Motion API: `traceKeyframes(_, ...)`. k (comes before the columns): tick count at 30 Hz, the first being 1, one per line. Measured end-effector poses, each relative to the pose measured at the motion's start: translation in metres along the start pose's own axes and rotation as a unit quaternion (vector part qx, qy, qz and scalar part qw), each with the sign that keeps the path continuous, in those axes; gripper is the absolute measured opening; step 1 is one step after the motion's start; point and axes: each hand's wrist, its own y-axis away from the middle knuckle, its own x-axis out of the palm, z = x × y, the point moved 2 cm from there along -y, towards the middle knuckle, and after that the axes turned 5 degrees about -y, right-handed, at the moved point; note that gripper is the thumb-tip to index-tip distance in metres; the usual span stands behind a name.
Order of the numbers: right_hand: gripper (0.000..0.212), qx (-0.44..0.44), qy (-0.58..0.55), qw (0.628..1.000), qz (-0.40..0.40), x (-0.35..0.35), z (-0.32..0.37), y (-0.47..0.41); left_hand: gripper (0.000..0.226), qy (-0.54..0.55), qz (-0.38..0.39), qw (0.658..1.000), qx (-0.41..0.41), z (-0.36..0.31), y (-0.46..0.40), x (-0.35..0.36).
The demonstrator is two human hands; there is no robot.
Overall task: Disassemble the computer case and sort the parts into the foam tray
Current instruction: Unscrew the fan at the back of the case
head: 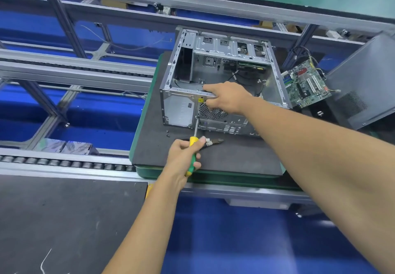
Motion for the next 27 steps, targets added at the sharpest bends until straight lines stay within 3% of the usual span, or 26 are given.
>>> traceKeyframes(4, 0.014, -0.005, 0.004, 1.000, 0.006, -0.001, 0.001, 0.001, 0.037, -0.172, -0.089, 0.976, 0.098, -0.001, 0.003, 0.008)
traceKeyframes(7, 0.014, -0.003, 0.004, 1.000, 0.005, -0.002, 0.001, 0.001, 0.032, -0.333, -0.156, 0.921, 0.131, 0.003, 0.002, -0.002)
traceKeyframes(9, 0.013, 0.000, 0.002, 1.000, 0.004, -0.002, 0.002, 0.002, 0.034, -0.346, -0.152, 0.916, 0.136, 0.005, -0.002, -0.004)
traceKeyframes(12, 0.012, -0.002, 0.004, 1.000, 0.004, -0.001, 0.001, 0.001, 0.037, -0.076, -0.021, 0.997, 0.025, 0.010, -0.007, 0.000)
traceKeyframes(13, 0.013, -0.004, 0.005, 1.000, 0.003, -0.001, 0.001, 0.001, 0.035, 0.032, 0.039, 0.998, -0.033, 0.012, -0.005, 0.000)
traceKeyframes(15, 0.017, -0.004, 0.006, 1.000, 0.001, -0.001, 0.001, 0.002, 0.032, 0.202, 0.138, 0.961, -0.125, 0.016, 0.002, 0.001)
traceKeyframes(17, 0.019, -0.007, 0.006, 1.000, -0.001, -0.001, -0.001, 0.001, 0.027, 0.255, 0.172, 0.940, -0.146, 0.019, 0.003, 0.006)
traceKeyframes(19, 0.017, -0.011, 0.006, 1.000, 0.004, 0.000, -0.002, 0.000, 0.023, 0.181, 0.117, 0.971, -0.102, 0.018, 0.003, 0.011)
traceKeyframes(21, 0.015, -0.011, 0.006, 1.000, 0.004, 0.000, -0.002, -0.001, 0.032, 0.056, 0.013, 0.998, -0.013, 0.014, 0.002, 0.014)
traceKeyframes(23, 0.014, -0.011, 0.003, 1.000, 0.005, 0.000, -0.002, 0.000, 0.037, -0.041, -0.055, 0.996, 0.063, 0.008, 0.004, 0.012)
traceKeyframes(25, 0.016, -0.007, 0.000, 1.000, 0.007, 0.000, -0.001, 0.000, 0.031, -0.189, -0.123, 0.967, 0.116, 0.003, 0.006, 0.006)
traceKeyframes(27, 0.016, -0.004, -0.004, 1.000, 0.009, 0.000, -0.001, 0.000, 0.027, -0.388, -0.223, 0.882, 0.143, 0.001, 0.010, -0.001)
